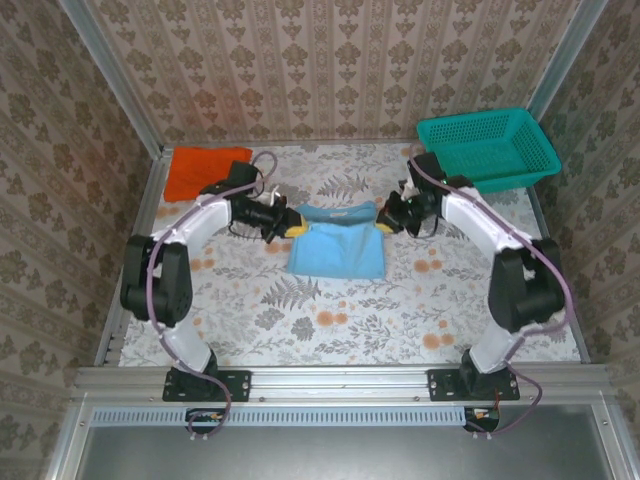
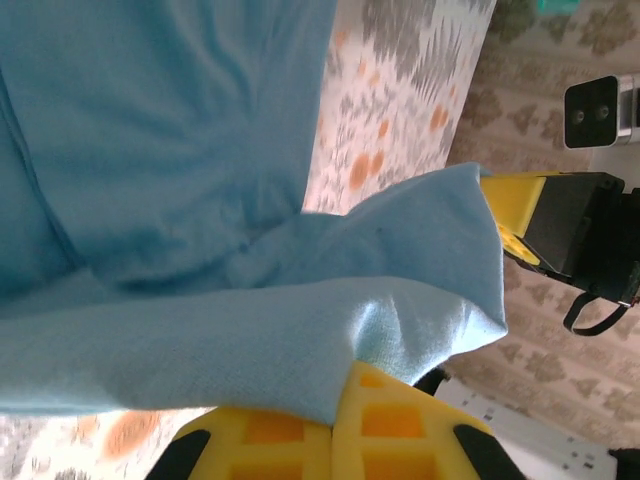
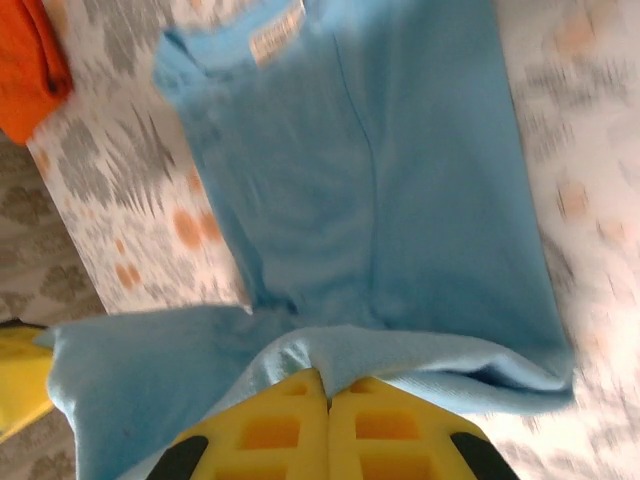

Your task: Fold and stack the t-shirts

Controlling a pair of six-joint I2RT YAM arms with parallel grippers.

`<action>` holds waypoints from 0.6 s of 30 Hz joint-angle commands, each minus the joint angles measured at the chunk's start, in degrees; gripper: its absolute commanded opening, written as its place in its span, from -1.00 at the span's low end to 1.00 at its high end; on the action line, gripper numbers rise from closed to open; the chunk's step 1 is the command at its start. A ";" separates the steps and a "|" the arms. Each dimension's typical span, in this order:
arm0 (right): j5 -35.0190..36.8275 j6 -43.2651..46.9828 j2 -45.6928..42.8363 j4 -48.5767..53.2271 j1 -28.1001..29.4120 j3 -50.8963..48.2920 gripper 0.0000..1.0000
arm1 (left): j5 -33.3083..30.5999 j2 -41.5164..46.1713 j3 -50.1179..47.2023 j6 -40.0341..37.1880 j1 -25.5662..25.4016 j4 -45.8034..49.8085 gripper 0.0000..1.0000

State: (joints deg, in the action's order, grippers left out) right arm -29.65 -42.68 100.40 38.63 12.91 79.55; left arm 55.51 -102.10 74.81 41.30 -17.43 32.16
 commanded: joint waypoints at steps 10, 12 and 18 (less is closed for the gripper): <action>2.40 1.03 38.57 20.24 -4.17 46.91 -0.40 | -2.44 -26.26 20.63 16.76 8.19 -13.11 -0.37; 3.29 1.24 40.22 22.39 -4.55 50.52 -0.23 | -4.57 -26.74 22.67 18.24 8.30 -14.27 -0.11; 4.23 3.28 30.31 18.08 -5.13 41.42 -0.15 | -8.80 -22.66 27.50 11.18 6.98 -5.81 0.19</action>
State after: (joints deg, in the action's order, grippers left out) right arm -25.71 -40.32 138.54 55.48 7.92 124.81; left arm 49.04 -129.78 99.83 55.66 -9.47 22.33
